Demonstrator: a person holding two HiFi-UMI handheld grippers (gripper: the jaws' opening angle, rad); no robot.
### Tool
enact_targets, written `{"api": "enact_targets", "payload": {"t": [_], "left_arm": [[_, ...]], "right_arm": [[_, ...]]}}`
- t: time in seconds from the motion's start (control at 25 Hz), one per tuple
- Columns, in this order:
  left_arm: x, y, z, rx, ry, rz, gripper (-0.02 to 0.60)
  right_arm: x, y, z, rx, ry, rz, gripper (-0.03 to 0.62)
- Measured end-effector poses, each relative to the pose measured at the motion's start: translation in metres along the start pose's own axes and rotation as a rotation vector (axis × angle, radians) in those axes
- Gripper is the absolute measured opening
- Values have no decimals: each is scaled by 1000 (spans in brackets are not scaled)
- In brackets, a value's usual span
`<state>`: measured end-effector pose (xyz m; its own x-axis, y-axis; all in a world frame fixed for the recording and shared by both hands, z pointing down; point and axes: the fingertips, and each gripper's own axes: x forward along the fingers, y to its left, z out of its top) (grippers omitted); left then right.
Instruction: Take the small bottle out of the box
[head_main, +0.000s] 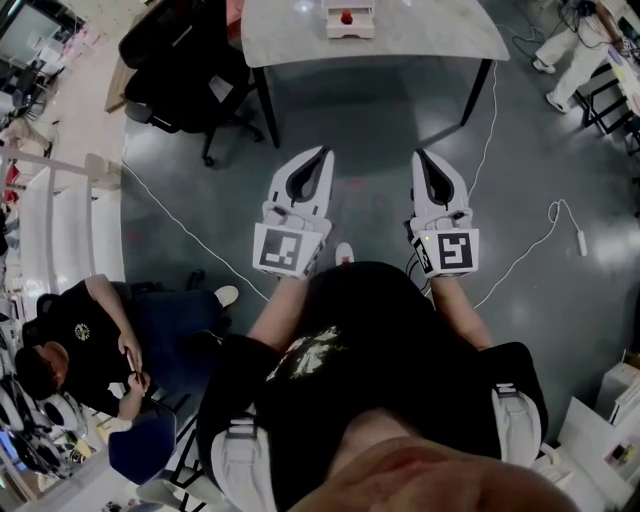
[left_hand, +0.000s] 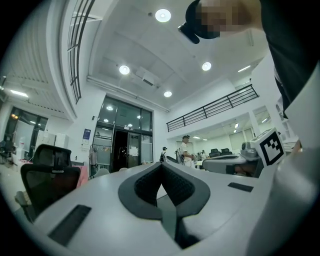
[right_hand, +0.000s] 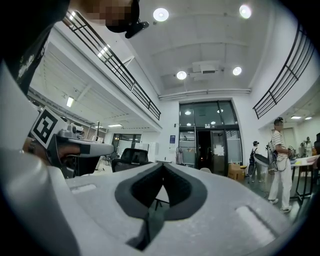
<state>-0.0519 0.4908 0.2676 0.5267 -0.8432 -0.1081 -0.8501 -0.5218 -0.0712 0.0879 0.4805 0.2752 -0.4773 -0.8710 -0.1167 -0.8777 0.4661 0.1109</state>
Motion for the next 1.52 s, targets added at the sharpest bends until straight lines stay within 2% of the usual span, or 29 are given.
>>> {"api": "enact_targets", "payload": {"t": [0.16, 0.8, 1.16, 1.52], "left_arm": [[15, 9, -3, -53, 29, -20, 9], [39, 71, -28, -75, 22, -44, 9], [45, 66, -27, -59, 31, -88, 9], [57, 70, -30, -44, 30, -74, 9]], "right_arm": [[17, -4, -6, -4, 7, -22, -5], [74, 3, -23, -41, 29, -55, -5], [73, -4, -27, -32, 29, -94, -5], [81, -16, -27, -33, 9, -94, -5]]}}
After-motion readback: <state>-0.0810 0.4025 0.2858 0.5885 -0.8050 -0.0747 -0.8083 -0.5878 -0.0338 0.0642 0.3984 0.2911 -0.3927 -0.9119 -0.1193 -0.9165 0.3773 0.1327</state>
